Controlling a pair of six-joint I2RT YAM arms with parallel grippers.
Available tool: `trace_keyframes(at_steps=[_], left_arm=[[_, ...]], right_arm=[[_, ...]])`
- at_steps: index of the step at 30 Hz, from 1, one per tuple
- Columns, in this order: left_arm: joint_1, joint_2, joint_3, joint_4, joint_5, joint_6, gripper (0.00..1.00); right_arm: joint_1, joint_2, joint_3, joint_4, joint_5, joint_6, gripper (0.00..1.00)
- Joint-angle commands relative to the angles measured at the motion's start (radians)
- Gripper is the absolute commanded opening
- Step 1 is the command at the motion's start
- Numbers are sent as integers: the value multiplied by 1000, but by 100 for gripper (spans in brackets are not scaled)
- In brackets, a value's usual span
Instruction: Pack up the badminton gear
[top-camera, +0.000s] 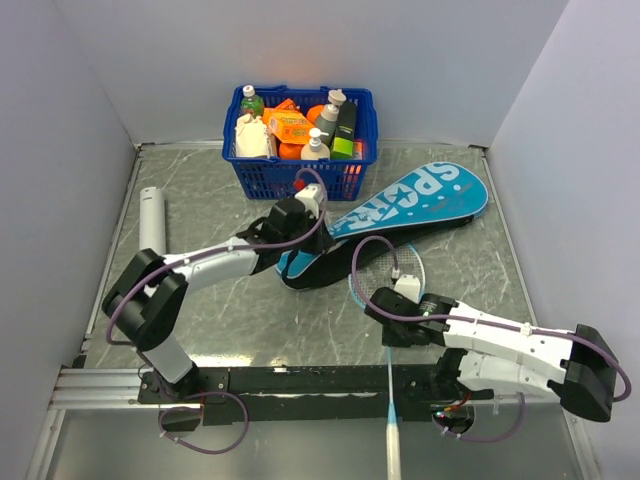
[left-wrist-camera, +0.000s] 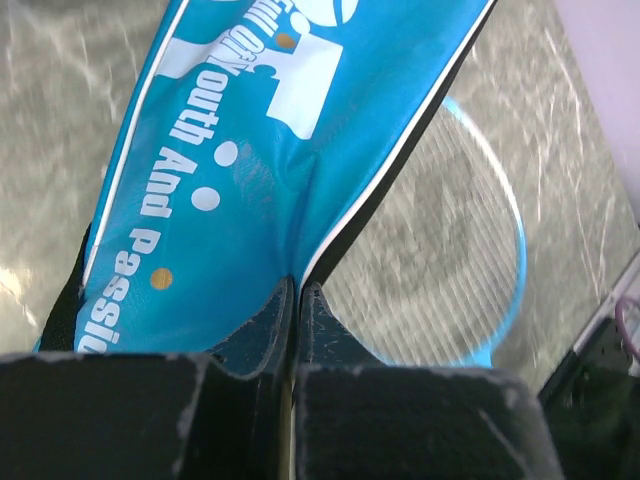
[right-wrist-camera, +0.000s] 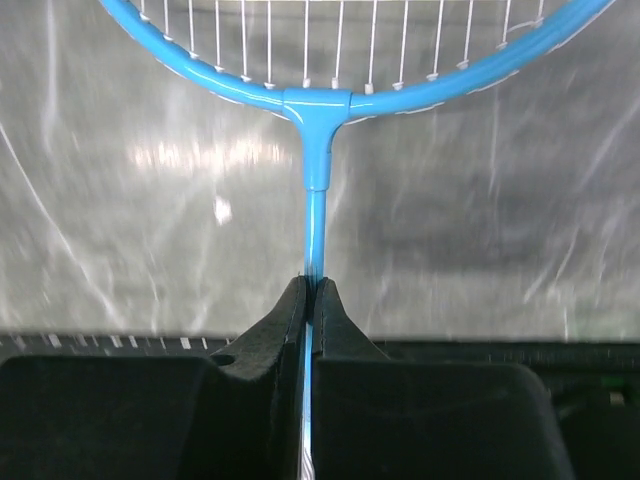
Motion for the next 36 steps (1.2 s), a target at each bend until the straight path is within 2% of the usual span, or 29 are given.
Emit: trace_keyframes(at_steps=[1, 9, 21, 26, 32, 36], left_arm=[[0, 56, 120, 19, -39, 28, 1], [6, 159, 199, -10, -45, 47, 1], [63, 297, 325, -31, -19, 48, 1], [69, 283, 272, -2, 40, 32, 1], [58, 133, 117, 88, 68, -11, 1], [23, 33, 28, 127, 68, -39, 1]], right_arm=[[97, -48, 54, -93, -7, 127, 0], [298, -1, 160, -229, 26, 273, 0], [420, -47, 286, -381, 40, 352, 0], [434, -48, 290, -392, 67, 378, 0], [430, -27, 292, -371, 103, 385, 0], [381, -45, 251, -294, 98, 355, 0]])
